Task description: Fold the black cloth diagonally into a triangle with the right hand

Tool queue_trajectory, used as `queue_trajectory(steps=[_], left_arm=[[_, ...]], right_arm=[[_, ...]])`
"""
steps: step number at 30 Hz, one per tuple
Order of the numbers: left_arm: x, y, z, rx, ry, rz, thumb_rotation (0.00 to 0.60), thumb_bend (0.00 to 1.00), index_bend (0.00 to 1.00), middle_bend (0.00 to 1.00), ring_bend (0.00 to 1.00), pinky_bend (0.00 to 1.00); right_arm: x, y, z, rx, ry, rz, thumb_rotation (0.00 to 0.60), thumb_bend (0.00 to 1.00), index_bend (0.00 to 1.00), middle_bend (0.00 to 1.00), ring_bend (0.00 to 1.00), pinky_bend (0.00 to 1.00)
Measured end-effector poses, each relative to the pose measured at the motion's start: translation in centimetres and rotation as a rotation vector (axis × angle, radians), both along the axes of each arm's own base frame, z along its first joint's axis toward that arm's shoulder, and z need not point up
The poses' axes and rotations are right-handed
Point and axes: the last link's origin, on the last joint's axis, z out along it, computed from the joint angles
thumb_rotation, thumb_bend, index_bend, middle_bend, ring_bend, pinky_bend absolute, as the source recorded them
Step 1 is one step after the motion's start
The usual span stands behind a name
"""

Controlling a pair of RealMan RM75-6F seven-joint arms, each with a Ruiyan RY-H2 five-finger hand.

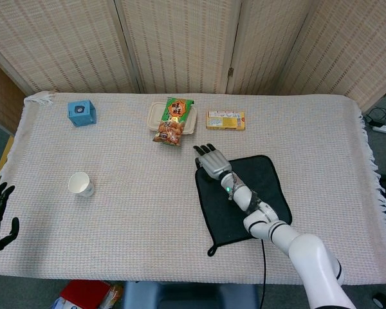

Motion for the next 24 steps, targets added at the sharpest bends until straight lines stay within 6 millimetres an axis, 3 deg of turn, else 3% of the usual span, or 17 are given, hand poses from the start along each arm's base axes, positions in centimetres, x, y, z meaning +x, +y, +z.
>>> queue_trajectory(steps=[16, 24], left_arm=[[0.0, 0.0, 0.0, 0.005, -0.001, -0.017, 0.600, 0.64, 0.00, 0.07, 0.00, 0.00], [0.3, -0.1, -0.3, -0.002, 0.003, -0.031, 0.600, 0.64, 0.00, 0.07, 0.00, 0.00]], right_arm=[[-0.3, 0.3, 0.3, -0.023, -0.041, 0.020, 0.600, 0.50, 0.59, 0.15, 0.10, 0.00], [-1.9, 1.7, 2.4, -0.055, -0.116, 0.075, 0.600, 0.50, 0.60, 0.16, 0.11, 0.00]])
